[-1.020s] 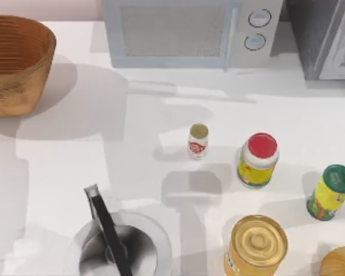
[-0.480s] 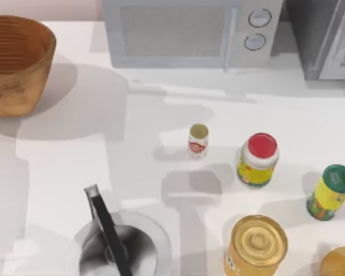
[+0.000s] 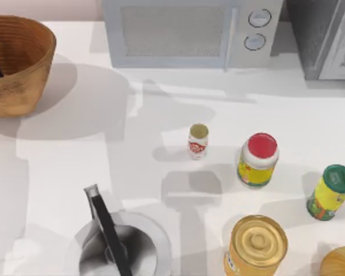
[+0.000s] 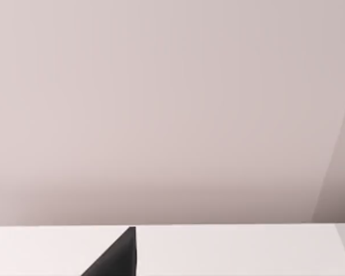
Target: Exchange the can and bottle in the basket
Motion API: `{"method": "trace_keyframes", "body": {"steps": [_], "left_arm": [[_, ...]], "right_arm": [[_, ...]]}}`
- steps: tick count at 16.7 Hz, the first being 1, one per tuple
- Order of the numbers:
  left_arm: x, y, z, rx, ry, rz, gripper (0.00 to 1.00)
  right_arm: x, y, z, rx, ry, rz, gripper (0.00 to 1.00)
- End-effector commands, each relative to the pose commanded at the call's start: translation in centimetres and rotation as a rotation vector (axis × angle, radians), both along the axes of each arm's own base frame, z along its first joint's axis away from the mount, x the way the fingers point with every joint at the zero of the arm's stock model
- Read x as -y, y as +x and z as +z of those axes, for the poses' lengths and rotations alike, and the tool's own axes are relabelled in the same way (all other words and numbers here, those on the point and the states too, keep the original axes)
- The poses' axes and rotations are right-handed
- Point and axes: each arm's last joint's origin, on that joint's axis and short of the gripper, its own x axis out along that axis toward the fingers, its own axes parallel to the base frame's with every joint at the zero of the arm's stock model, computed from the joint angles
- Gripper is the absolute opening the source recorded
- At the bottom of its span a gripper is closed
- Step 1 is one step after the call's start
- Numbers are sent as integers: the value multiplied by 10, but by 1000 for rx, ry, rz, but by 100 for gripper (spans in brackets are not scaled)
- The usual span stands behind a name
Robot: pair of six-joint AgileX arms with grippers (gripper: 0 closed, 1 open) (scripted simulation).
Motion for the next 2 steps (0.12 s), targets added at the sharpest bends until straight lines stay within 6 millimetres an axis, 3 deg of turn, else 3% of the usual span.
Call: {"method": "trace_keyframes", "body": {"steps": [2], "left_arm": [[0, 0, 0, 0, 0, 0, 100]], "right_arm": [[0, 0, 0, 0, 0, 0, 100]]}}
